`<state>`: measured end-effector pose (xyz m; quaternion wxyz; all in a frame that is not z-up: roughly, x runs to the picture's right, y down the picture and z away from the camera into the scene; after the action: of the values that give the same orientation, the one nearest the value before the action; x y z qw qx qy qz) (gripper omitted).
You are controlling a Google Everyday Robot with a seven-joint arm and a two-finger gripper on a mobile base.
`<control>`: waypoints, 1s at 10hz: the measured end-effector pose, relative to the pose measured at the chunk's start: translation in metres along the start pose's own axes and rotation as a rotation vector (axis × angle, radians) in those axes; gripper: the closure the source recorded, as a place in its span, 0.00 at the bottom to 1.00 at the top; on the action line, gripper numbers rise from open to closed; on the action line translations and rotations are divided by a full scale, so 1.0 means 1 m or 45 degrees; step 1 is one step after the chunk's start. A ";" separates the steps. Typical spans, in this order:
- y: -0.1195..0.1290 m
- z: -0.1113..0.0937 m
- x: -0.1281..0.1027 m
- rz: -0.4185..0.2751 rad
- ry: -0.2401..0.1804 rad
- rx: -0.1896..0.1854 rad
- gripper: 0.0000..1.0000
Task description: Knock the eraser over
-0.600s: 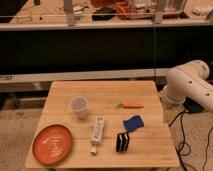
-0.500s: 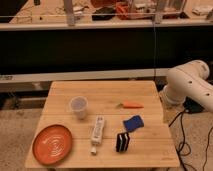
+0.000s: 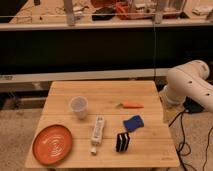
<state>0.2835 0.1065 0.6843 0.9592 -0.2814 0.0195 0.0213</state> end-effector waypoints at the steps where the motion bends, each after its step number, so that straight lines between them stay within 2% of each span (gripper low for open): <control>1: 0.000 0.000 0.000 0.000 0.000 0.000 0.20; 10: 0.005 0.001 -0.004 -0.019 -0.001 0.000 0.20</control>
<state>0.2796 0.1111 0.6828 0.9592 -0.2817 0.0171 0.0144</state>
